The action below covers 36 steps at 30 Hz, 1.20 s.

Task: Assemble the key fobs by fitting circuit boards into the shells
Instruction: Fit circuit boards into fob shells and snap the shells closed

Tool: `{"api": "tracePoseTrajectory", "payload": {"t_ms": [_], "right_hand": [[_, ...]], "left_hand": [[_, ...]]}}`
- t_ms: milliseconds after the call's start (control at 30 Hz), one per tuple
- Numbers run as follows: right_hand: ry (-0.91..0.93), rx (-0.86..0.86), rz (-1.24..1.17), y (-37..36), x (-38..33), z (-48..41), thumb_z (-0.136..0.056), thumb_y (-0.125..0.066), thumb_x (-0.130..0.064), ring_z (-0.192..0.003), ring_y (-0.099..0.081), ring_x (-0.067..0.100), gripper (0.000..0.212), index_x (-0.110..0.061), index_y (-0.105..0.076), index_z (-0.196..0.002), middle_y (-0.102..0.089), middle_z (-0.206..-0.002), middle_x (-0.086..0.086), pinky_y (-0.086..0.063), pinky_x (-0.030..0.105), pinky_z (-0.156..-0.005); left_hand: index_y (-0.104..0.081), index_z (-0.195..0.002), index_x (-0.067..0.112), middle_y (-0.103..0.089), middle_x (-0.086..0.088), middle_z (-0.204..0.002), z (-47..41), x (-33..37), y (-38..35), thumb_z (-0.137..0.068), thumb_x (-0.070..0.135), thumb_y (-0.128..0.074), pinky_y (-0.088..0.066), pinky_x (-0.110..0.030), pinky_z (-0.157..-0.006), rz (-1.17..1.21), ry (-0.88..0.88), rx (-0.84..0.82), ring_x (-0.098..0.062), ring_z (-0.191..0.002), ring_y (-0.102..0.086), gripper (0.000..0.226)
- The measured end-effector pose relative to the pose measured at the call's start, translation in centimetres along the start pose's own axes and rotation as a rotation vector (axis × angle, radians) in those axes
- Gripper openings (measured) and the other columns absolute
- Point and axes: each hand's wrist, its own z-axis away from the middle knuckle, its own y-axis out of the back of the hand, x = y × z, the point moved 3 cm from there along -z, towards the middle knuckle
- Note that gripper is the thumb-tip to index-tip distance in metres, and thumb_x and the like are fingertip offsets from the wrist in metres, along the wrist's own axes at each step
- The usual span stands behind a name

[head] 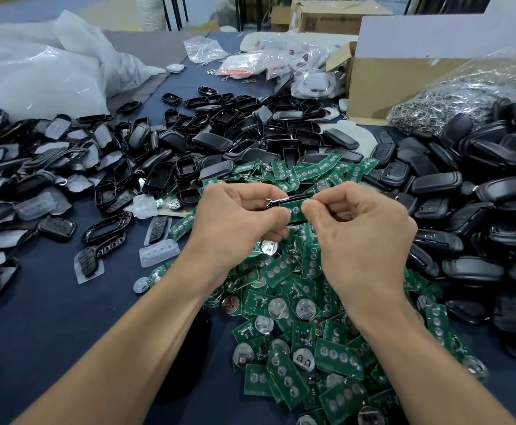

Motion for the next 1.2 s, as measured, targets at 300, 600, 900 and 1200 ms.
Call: {"api": "tracePoseTrajectory", "payload": {"t_ms": [300, 600, 900, 1200], "right_hand": [[-0.074, 0.051, 0.097, 0.3, 0.6, -0.6, -0.077, -0.085, -0.050, -0.068, -0.064, 0.001, 0.024, -0.034, -0.074, -0.091, -0.065, -0.064, -0.018, -0.050, 0.017, -0.060], [-0.173, -0.260, -0.277, -0.9, 1.2, -0.5, -0.093, -0.076, -0.013, -0.041, -0.056, 0.010, 0.026, -0.032, -0.078, -0.074, -0.069, -0.056, 0.001, -0.043, 0.019, -0.042], [-0.060, -0.307, -0.004, -2.1, -1.7, 0.4, -0.093, -0.074, -0.025, -0.086, -0.067, -0.014, 0.021, -0.033, -0.075, -0.112, -0.072, -0.092, -0.028, -0.055, 0.008, -0.078], [0.237, -0.779, 0.162, -14.7, -8.9, 2.8, -0.094, -0.067, -0.017, -0.131, -0.042, 0.013, 0.045, -0.021, -0.063, -0.139, -0.060, -0.134, 0.000, -0.026, 0.004, -0.098]], "left_hand": [[-0.078, -0.088, 0.007, -0.078, -0.014, -0.075, 0.1, 0.0, -0.1, -0.079, -0.010, -0.081, -0.059, -0.026, -0.054, 0.092, -0.010, 0.060, -0.024, -0.055, -0.073, 0.019], [-0.080, -0.096, 0.030, -0.081, 0.007, -0.082, 0.3, 0.5, -0.1, -0.088, 0.004, -0.079, -0.062, -0.025, -0.061, -0.255, -0.134, -0.066, -0.015, -0.065, -0.078, 0.028], [-0.076, -0.091, 0.027, -0.080, 0.008, -0.081, -1.1, 2.8, 5.9, -0.084, -0.003, -0.081, -0.061, -0.022, -0.057, -0.106, -0.121, 0.346, -0.020, -0.064, -0.078, 0.031], [-0.068, -0.090, 0.015, -0.071, -0.003, -0.073, 0.1, 2.3, 21.8, -0.090, -0.002, -0.075, -0.052, -0.019, -0.046, 0.080, -0.019, 0.891, -0.007, -0.043, -0.065, 0.018]]}}
